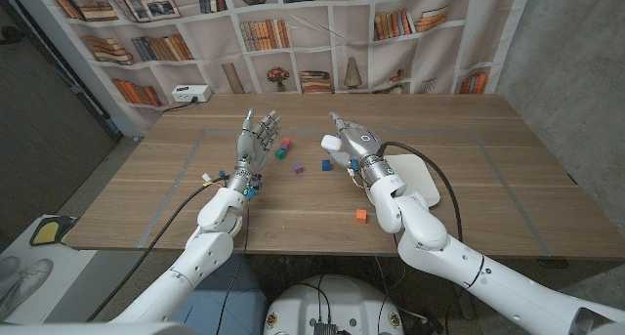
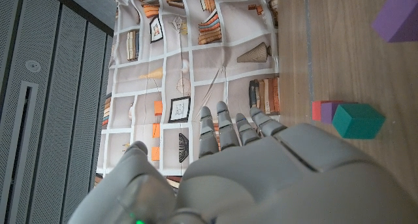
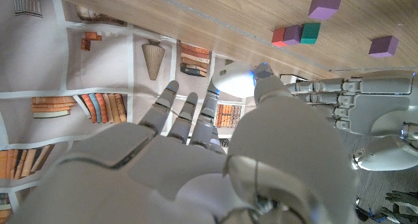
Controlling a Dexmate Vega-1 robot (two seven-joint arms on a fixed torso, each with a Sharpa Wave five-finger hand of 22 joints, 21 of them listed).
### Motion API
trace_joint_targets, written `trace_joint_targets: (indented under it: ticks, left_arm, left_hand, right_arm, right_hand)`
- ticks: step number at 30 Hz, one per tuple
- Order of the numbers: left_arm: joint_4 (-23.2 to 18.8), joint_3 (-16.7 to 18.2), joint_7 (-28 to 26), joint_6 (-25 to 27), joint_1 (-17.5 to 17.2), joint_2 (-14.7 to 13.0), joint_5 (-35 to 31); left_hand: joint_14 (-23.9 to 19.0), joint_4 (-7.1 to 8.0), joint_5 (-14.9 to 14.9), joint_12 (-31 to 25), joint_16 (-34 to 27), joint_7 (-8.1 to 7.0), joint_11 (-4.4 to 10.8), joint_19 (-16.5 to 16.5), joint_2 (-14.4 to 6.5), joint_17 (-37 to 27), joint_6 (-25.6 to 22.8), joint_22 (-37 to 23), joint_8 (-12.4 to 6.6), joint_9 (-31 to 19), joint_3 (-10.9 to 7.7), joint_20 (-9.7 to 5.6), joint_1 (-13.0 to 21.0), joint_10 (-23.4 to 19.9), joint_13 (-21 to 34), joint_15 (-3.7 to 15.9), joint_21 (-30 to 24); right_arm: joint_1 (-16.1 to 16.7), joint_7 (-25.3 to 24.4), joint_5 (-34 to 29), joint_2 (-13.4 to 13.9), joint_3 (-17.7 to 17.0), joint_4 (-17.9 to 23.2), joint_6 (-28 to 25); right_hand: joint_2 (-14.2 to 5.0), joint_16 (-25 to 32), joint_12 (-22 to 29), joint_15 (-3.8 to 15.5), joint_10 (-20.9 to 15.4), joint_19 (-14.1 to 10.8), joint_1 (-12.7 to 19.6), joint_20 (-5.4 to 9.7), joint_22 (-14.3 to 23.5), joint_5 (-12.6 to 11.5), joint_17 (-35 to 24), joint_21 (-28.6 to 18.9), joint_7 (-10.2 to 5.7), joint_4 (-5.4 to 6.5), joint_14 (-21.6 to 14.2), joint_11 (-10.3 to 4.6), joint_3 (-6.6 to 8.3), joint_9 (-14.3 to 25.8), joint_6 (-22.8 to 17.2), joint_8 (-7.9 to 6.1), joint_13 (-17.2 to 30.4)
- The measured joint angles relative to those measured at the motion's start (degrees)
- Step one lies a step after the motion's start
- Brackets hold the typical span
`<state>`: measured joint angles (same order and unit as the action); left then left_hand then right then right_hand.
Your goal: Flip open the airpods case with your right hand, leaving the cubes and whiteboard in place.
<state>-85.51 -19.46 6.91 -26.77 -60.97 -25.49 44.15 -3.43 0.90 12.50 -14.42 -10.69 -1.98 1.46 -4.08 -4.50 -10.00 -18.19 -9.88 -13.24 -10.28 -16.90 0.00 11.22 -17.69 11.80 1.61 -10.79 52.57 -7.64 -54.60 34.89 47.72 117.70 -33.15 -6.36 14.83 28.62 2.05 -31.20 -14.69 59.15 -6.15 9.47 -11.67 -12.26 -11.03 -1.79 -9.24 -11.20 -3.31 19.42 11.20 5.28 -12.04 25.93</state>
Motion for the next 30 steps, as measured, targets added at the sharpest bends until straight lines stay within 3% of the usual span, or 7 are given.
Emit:
trace_joint_targets:
  ticks: [4,9,13,17,24,26,30]
  left_arm:
    - [-1.6,-0.2,-1.6,0.9,-0.3,-0.7,-1.1]
    - [-3.0,-0.3,-4.1,2.5,-0.5,-1.3,-2.5]
    - [-6.0,-0.6,-6.4,4.1,-0.9,-2.4,-3.8]
    - [-8.4,-0.8,-8.5,5.5,-1.1,-3.1,-5.0]
    - [-11.6,-1.2,-12.0,8.3,-1.4,-4.0,-6.7]
    - [-12.9,-1.3,-13.1,9.2,-1.5,-4.5,-7.4]
    - [-14.3,-1.3,-14.9,10.4,-1.7,-4.9,-8.7]
  left_hand:
    - [-1.4,-1.4,-1.1,-1.7,0.0,1.56,0.69,-0.1,0.1,0.0,-1.7,0.0,0.0,0.0,-0.47,-0.17,0.6,-4.4,0.1,0.94,0.0]
    - [-2.6,-1.73,-1.6,-2.5,-0.4,2.58,0.82,0.1,0.4,0.0,-2.7,0.0,0.0,0.0,-0.63,-0.54,0.9,-7.7,0.5,0.34,0.0]
    - [-2.4,-2.19,-1.9,-1.8,-0.4,1.94,0.61,0.6,0.4,0.0,-6.4,0.0,-0.53,-0.3,-0.79,0.0,0.9,-5.6,1.1,0.1,0.0]
    - [-2.0,-2.58,-2.1,-1.0,-0.4,2.64,0.06,1.1,0.4,-0.3,-7.5,0.0,-0.36,-0.3,-0.88,0.43,0.9,-3.5,1.6,-0.29,0.0]
    - [-0.9,-2.82,-2.1,-1.9,0.0,3.0,0.58,2.7,0.4,-0.2,-4.5,0.0,1.38,-0.3,-1.12,0.61,0.9,-7.3,1.9,-0.48,0.2]
    - [-0.6,-3.49,-2.1,-1.9,0.0,3.0,0.37,3.0,0.4,-0.1,-4.5,0.0,1.38,-0.3,-1.1,0.55,0.9,-7.7,1.8,-0.52,0.2]
    - [1.2,-5.51,-2.4,0.2,0.1,3.85,-0.36,3.7,1.5,-0.1,-5.4,0.0,1.38,-0.5,-1.76,0.19,2.1,-2.8,1.8,-0.56,0.2]
  right_arm:
    - [0.1,-1.0,-0.5,0.1,-0.5,0.3,0.5]
    - [0.2,-1.8,-0.9,0.4,-1.1,0.9,1.0]
    - [0.4,-3.4,-1.7,0.6,-1.7,1.4,2.3]
    - [0.7,-4.7,-2.5,0.8,-2.3,1.9,3.3]
    - [1.0,-6.1,-4.8,1.4,-2.9,2.6,4.6]
    - [1.0,-6.4,-5.6,1.5,-3.0,2.7,4.9]
    - [1.2,-7.1,-6.8,1.6,-3.3,2.8,5.5]
  right_hand:
    - [0.02,0.0,0.2,0.29,0.0,0.0,0.2,0.0,0.0,0.0,0.0,0.0,0.16,0.0,-0.3,0.0,0.0,0.0,-0.2,0.0,0.0]
    - [0.23,0.0,0.2,0.29,0.0,0.0,0.7,0.0,0.0,0.0,0.0,0.0,-0.05,0.0,-0.3,0.0,0.0,0.0,-0.4,0.0,0.0]
    - [0.29,0.0,0.2,-0.02,0.0,-0.3,0.7,0.33,0.0,0.0,0.0,0.0,-0.14,0.0,-0.6,0.0,0.0,0.0,-0.5,0.0,0.0]
    - [0.31,0.0,0.2,-0.02,0.0,-0.3,0.7,0.34,0.0,0.0,0.0,0.0,-0.02,0.0,-0.6,0.0,0.0,0.0,-0.6,0.0,0.0]
    - [0.31,0.0,0.2,-0.02,0.0,-0.1,0.8,0.54,0.0,0.0,0.0,0.0,-0.13,0.0,-0.6,0.0,0.0,0.0,-1.1,0.0,-0.1]
    - [0.17,0.0,0.2,-0.02,0.0,-0.1,1.1,0.54,0.0,0.0,0.0,0.0,-0.37,0.0,-0.6,0.0,0.0,0.0,-1.3,0.0,-0.1]
    - [0.23,0.0,0.4,0.27,0.0,-0.1,1.1,0.55,0.0,0.1,0.0,0.0,-0.25,0.0,-0.9,0.0,0.0,0.0,-1.8,0.0,-0.1]
